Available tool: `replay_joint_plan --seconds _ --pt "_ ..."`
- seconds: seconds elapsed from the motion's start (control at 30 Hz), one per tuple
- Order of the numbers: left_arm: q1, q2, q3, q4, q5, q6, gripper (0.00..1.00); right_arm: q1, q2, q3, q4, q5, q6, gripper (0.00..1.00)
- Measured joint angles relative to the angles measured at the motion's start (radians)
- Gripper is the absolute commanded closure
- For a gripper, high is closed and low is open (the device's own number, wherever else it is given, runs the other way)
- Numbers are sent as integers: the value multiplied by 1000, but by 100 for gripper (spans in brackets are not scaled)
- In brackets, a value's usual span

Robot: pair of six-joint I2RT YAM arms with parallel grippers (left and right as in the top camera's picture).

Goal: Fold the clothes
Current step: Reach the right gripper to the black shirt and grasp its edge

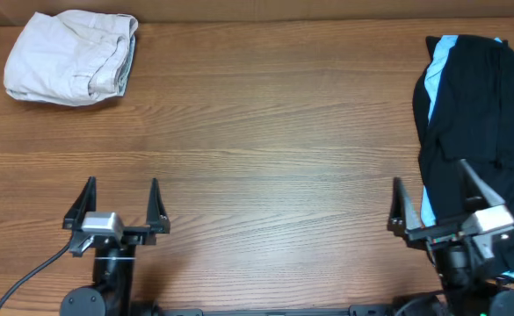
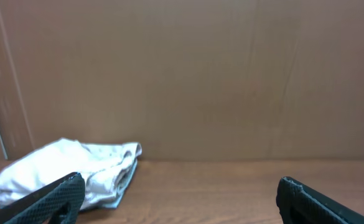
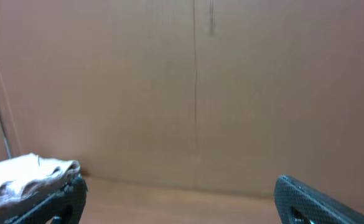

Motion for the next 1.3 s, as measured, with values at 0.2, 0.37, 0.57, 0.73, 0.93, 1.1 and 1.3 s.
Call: replay_joint_plan --seconds 0.2,0.37,0.57,0.73,0.93,1.1,1.3 --pt "0 162 143 -80 0 1 0 0 212 243 -148 8 -22 0" --pt "0 378 365 -250 0 23 0 0 422 465 -333 14 -27 0" --pt "0 650 687 -496 2 27 0 0 683 766 -588 5 -26 0" --pt "0 832 892 -667 28 40 0 0 879 975 -771 -44 -26 0" --pt "0 1040 1022 -790 61 71 0 0 1081 1052 -842 -85 -26 0" --pt "0 1204 1024 -790 65 75 0 0 1205 1052 -860 -120 -26 0" --pt "0 1421 1025 -789 99 74 5 -104 1328 1052 -904 -93 166 0"
